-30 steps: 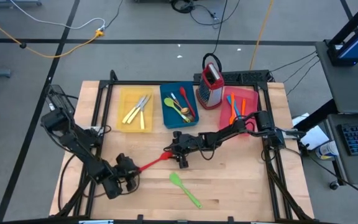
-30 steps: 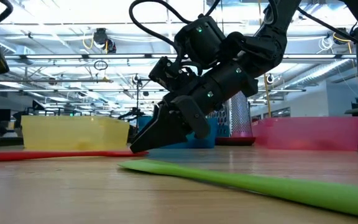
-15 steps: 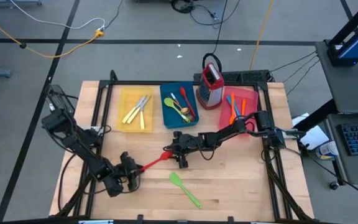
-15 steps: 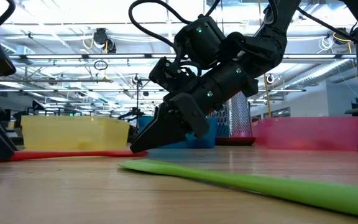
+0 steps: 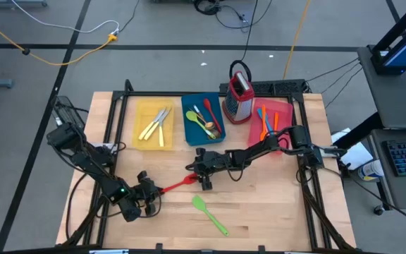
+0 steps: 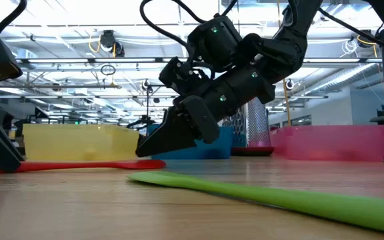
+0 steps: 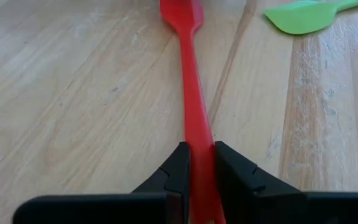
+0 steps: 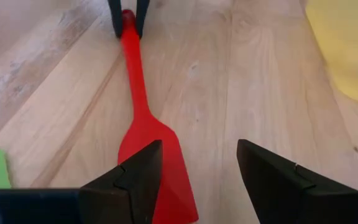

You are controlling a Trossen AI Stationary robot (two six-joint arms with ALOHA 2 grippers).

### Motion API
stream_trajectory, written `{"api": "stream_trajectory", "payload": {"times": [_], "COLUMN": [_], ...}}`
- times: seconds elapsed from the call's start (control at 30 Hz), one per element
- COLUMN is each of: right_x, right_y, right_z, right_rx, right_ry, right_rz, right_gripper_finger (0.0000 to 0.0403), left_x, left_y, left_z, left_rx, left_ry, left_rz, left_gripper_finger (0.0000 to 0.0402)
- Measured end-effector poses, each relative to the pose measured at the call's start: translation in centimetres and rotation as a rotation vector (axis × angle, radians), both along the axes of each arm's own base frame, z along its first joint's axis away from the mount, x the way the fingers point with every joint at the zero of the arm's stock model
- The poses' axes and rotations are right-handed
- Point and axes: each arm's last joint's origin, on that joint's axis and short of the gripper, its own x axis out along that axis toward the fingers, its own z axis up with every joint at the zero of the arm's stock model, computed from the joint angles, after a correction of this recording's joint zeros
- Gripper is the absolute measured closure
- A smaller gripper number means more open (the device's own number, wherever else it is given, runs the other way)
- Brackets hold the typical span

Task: Pick & Place Kitchen Items
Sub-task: Put the red spatula into the pink bin

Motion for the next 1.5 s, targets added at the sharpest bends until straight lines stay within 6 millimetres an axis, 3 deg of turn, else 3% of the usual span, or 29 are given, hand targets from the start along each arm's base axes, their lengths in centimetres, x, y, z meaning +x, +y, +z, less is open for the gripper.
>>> {"api": "stream_trajectory", "payload": {"times": [0.13, 0.33, 0.6, 0.77, 1.17, 1.33, 1.5], "right_x": [-0.1, -0.3, -0.2, -0.5, -0.5, -0.5, -0.5], "right_y": [0.0, -0.6, -2.6, -3.1, -2.6, -2.7, -2.8], "right_z": [-0.1, -0.3, -0.4, -0.5, -0.6, -0.6, -0.6], "right_rx": [0.046, 0.257, 0.392, 0.535, 0.536, 0.481, 0.449], "right_ry": [0.021, 0.092, 0.121, 0.207, 0.222, 0.195, 0.185], "right_rz": [-0.010, 0.059, -0.108, -0.058, -0.028, -0.012, -0.036], "right_gripper_finger": [0.0202, 0.0202, 0.0202, 0.0202, 0.0203, 0.0236, 0.0306], "left_x": [0.0, 0.3, 0.6, 0.8, 1.8, 2.1, 2.2], "left_y": [0.0, -0.3, -0.4, -0.1, 1.3, 1.6, 1.8], "left_z": [0.1, 0.4, 0.6, 0.6, 0.6, 0.6, 0.6], "left_rx": [0.005, 0.048, 0.086, 0.103, 0.159, 0.160, 0.136], "left_ry": [-0.016, -0.039, -0.048, -0.051, -0.032, -0.029, -0.036], "left_rz": [0.005, -0.014, -0.030, -0.018, 0.037, 0.053, 0.082], "left_gripper_finger": [0.0333, 0.0347, 0.0349, 0.0351, 0.0352, 0.0352, 0.0351]}}
